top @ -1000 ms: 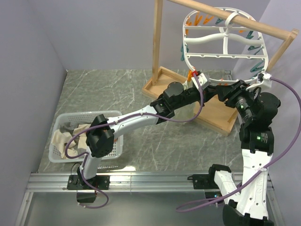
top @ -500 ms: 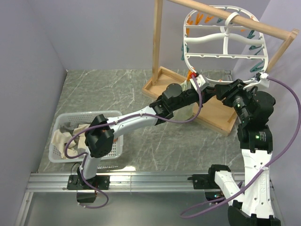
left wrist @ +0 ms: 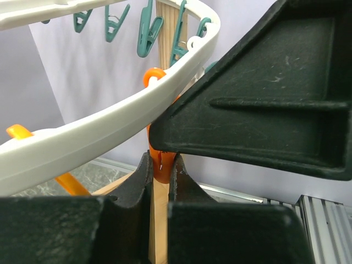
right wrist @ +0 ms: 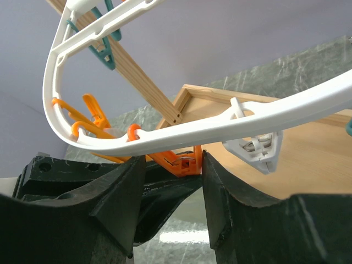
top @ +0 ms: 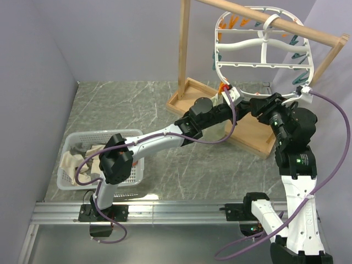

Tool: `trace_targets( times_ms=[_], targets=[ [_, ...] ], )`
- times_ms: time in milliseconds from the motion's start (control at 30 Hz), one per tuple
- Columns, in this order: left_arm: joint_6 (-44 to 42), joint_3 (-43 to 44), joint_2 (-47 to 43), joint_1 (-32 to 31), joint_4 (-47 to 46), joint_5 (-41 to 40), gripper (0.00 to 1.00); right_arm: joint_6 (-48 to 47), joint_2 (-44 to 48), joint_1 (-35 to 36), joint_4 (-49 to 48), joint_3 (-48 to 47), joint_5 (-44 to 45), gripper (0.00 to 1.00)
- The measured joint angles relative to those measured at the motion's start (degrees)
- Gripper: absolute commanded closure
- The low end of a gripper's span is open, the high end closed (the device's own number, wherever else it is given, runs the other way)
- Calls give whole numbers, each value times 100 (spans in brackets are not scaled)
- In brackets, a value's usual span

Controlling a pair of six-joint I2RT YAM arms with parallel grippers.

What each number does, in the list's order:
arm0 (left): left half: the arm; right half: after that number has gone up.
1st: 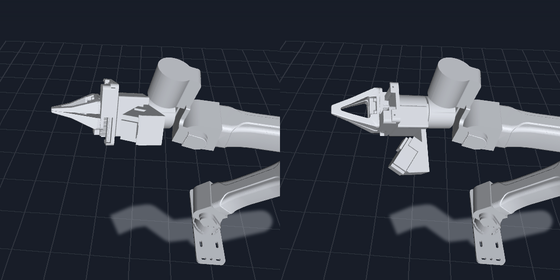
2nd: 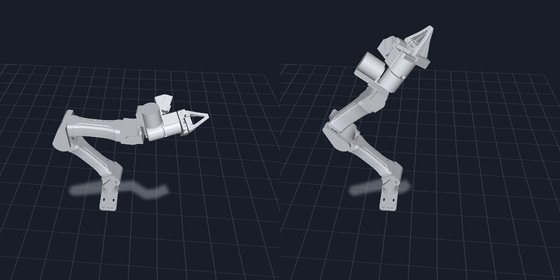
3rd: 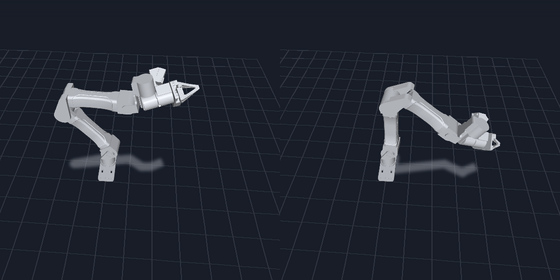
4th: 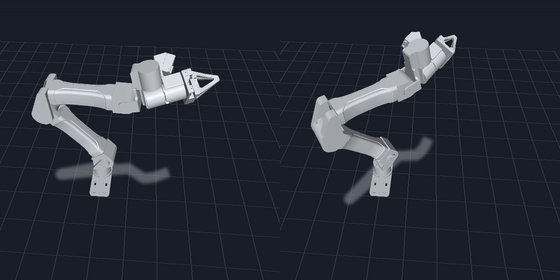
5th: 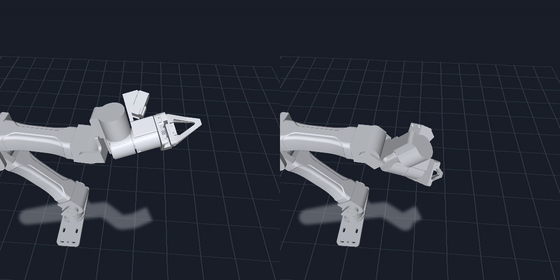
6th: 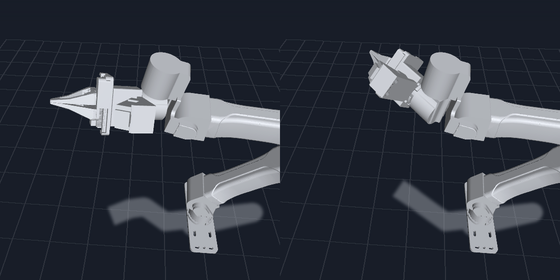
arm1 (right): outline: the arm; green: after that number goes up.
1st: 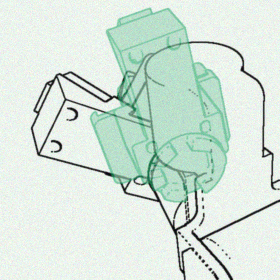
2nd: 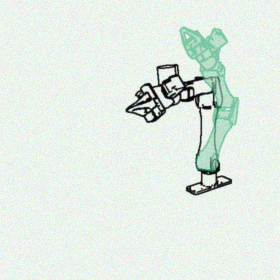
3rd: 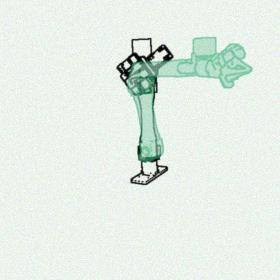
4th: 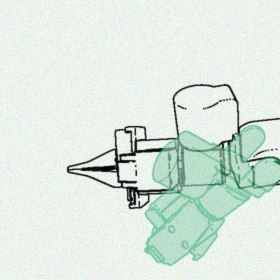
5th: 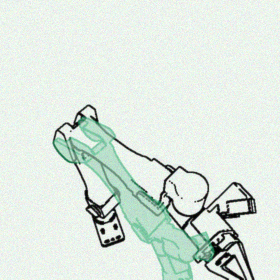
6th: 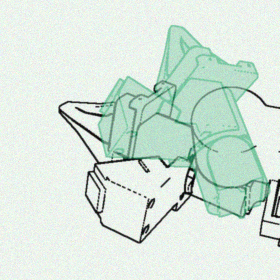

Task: Clip the underwear to the hanger

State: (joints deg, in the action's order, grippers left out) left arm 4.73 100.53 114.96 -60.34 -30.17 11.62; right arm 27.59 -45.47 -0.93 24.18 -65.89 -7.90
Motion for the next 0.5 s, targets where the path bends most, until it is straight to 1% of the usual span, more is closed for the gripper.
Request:
trace_targets(
  times_ms=[267, 300, 367, 467, 500],
  targets=[
    [2, -39, -42, -2, 0, 9, 100, -52, -44, 184, -87, 46, 192, 47],
    [2, -44, -48, -2, 0, 11, 100, -63, -52, 205, -92, 46, 216, 49],
    [0, -59, -72, -2, 0, 11, 100, -103, -68, 243, -105, 46, 262, 55],
    [0, -90, -96, 0, 4, 9, 100, -201, -72, 251, -129, 74, 317, 76],
    [0, -105, -114, 0, 7, 7, 100, -240, -74, 251, -131, 76, 361, 86]
  ],
)
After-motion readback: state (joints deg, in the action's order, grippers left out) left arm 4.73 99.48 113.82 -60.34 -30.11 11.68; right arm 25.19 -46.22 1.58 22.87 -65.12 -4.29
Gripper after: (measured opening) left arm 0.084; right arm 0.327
